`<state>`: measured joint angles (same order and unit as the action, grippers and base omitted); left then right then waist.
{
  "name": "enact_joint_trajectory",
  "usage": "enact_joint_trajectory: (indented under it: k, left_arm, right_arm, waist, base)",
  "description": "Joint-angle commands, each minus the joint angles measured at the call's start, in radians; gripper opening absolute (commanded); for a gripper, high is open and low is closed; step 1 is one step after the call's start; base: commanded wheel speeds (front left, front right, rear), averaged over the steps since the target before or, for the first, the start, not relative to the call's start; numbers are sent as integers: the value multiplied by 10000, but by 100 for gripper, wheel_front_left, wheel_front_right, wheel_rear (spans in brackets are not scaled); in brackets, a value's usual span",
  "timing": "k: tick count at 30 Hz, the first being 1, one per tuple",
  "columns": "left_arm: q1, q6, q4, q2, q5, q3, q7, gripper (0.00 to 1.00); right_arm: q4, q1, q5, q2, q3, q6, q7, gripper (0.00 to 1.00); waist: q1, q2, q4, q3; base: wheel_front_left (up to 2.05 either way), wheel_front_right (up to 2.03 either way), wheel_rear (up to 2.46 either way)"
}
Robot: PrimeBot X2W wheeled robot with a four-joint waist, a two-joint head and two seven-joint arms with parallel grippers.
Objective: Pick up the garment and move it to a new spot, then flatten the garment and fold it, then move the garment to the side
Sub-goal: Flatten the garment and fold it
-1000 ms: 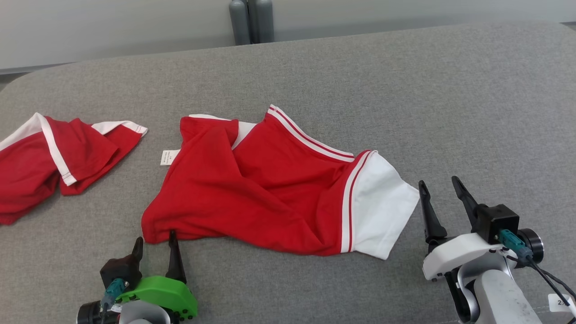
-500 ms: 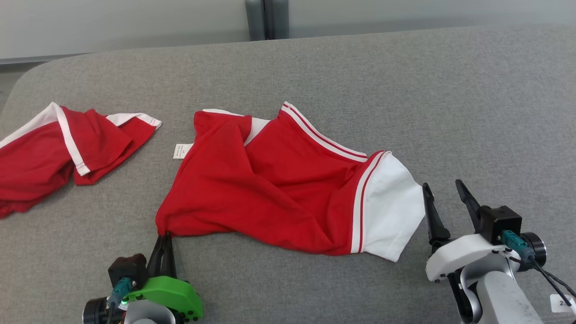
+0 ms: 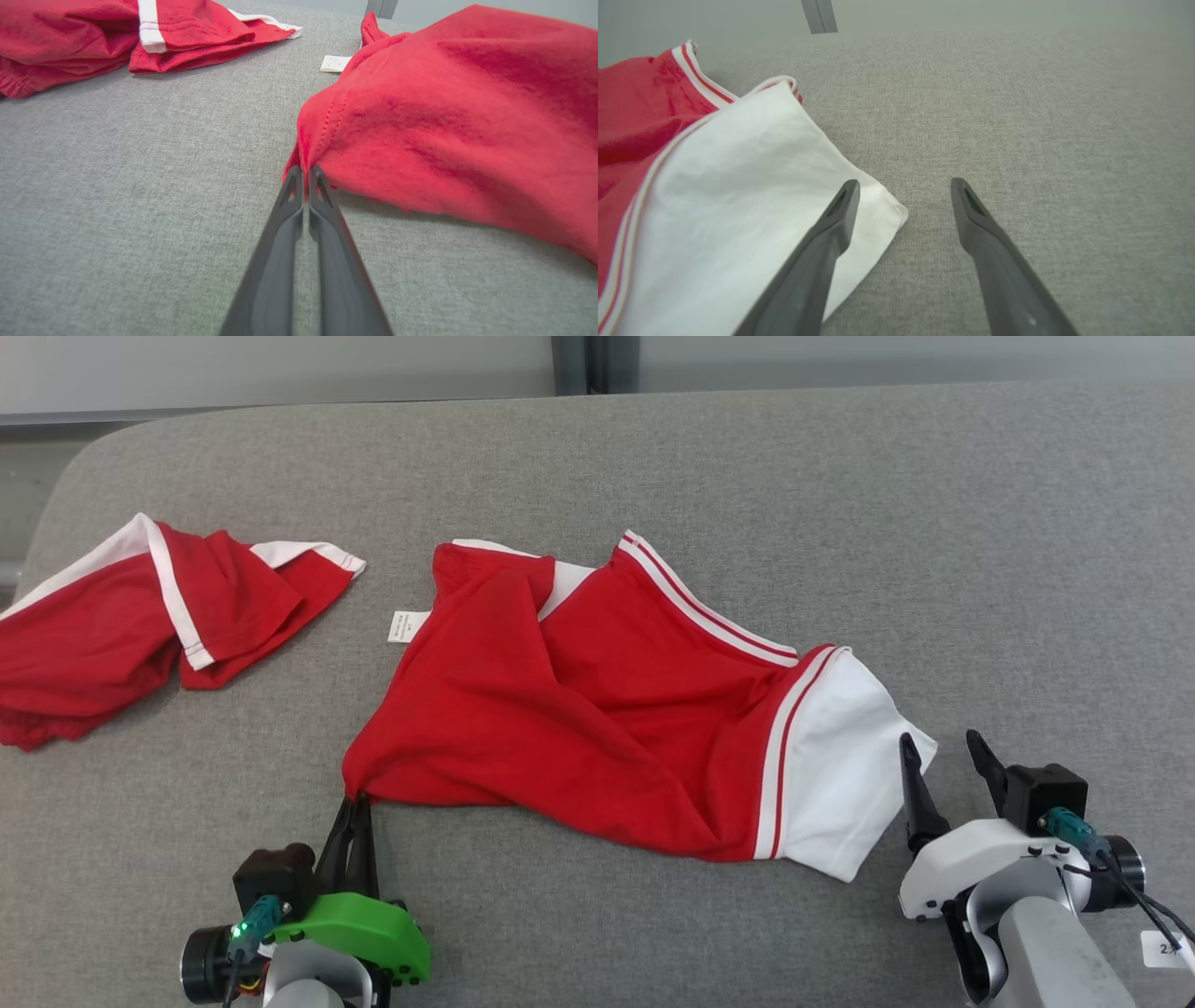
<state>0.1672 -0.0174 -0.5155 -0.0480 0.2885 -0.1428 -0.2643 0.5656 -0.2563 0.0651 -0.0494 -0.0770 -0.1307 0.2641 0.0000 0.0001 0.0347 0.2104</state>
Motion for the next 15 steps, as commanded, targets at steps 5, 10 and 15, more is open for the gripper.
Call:
enact_joint_trajectory:
  k: [5,10,15]
  left_arm:
    - [180,98,153,-46,-53,-66,-1,0]
    - [235,133,473,-47,-194,-42,-1,0]
    - [263,252,1022,-49,-145,64,-2,0]
  right_arm:
    - [717,-283,109,-24,10,-1,1,50]
    - [767,-468,310,-29,55,4,-7,0]
    - [-455,-552,917,-30,95,6,4,0]
  waist:
    - [0,-1,139,178]
    - [0,-1,160,310]
    - [0,-1,120,231]
  base:
    - [0,0,0]
    - [0,0,0]
    - [0,0,0]
